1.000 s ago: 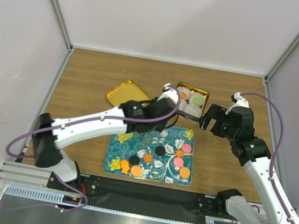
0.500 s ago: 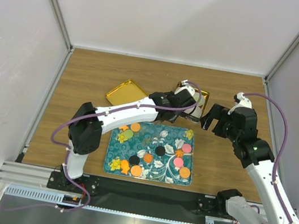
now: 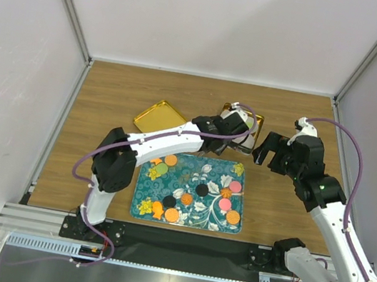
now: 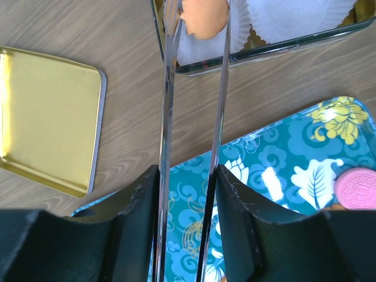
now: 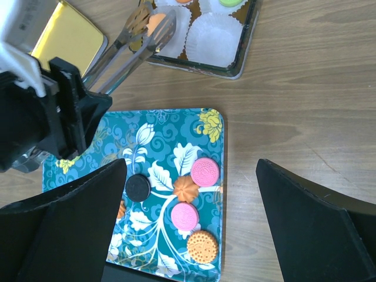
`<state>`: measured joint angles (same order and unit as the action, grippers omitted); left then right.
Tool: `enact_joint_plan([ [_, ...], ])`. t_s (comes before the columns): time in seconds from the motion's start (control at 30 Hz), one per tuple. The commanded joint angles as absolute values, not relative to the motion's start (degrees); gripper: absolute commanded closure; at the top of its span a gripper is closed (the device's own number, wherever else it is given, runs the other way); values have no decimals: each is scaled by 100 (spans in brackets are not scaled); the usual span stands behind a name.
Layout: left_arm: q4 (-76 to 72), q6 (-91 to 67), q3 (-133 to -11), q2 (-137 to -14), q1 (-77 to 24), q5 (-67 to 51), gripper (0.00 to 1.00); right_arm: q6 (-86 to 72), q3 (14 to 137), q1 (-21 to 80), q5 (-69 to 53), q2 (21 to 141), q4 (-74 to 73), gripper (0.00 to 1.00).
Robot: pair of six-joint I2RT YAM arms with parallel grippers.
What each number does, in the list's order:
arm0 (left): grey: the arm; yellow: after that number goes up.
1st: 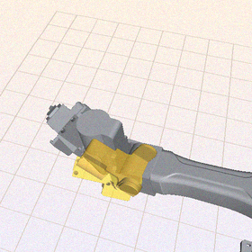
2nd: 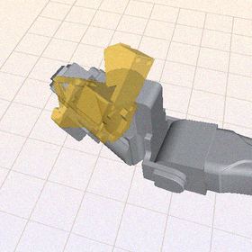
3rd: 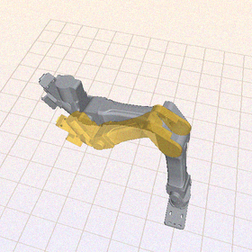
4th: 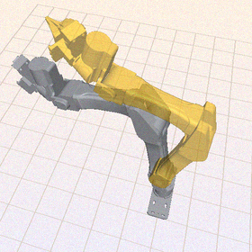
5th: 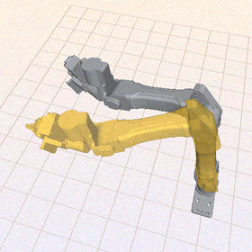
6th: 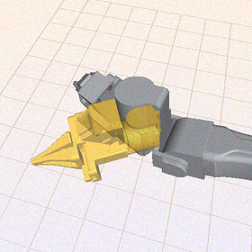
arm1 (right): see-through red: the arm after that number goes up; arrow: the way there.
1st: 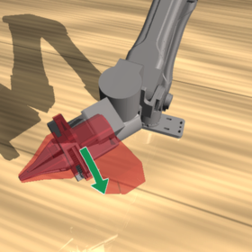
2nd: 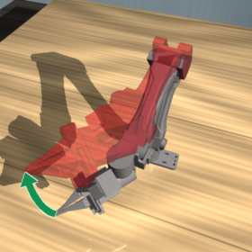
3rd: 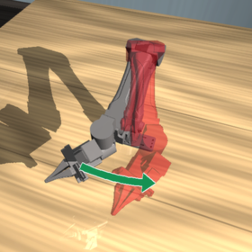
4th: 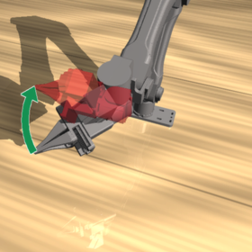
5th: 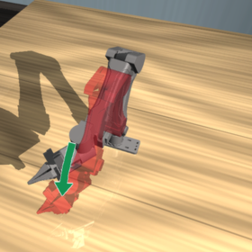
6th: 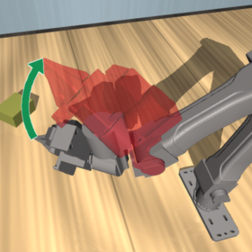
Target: Pack the cookies
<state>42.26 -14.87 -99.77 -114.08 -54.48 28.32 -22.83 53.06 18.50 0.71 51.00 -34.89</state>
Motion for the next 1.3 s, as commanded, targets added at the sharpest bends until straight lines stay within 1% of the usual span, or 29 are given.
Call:
enact_joint_plan([
  [0.0, 4034, -1362, -10213, -11487, -5379, 2909, 53, -2215, 5449, 1819, 62, 5010, -3428, 0],
  [0.33, 3955, -1301, -10266, -11514, -5353, 2874, 47, -2215, 5467, 1819, 79, 4975, -3454, 1],
  [0.47, 3946, -1248, -10266, -11365, -5353, 2857, 47, -2224, 5458, 1819, 79, 4975, -3463, 0],
  [0.77, 3806, -1204, -10064, -10556, -5466, 2567, 47, -2232, 5458, 1819, 79, 5036, -3402, 0],
  [0.9, 3981, -1239, -9985, -10205, -5625, 2584, 47, -2233, 5441, 1819, 62, 5071, -3375, 0],
  [1.0, 4052, -1362, -9590, -9731, -5827, 2646, 47, -2232, 5414, 1819, 79, 5089, -3340, 0],
  [1.1, 4087, -1634, -8714, -9151, -6055, 2689, 46, -2241, 5362, 1811, 53, 5098, -3270, 0],
  [1.27, 4254, -2047, -7639, -8062, -6590, 2742, 46, -2224, 5300, 1819, 61, 5133, -3234, 0],
])
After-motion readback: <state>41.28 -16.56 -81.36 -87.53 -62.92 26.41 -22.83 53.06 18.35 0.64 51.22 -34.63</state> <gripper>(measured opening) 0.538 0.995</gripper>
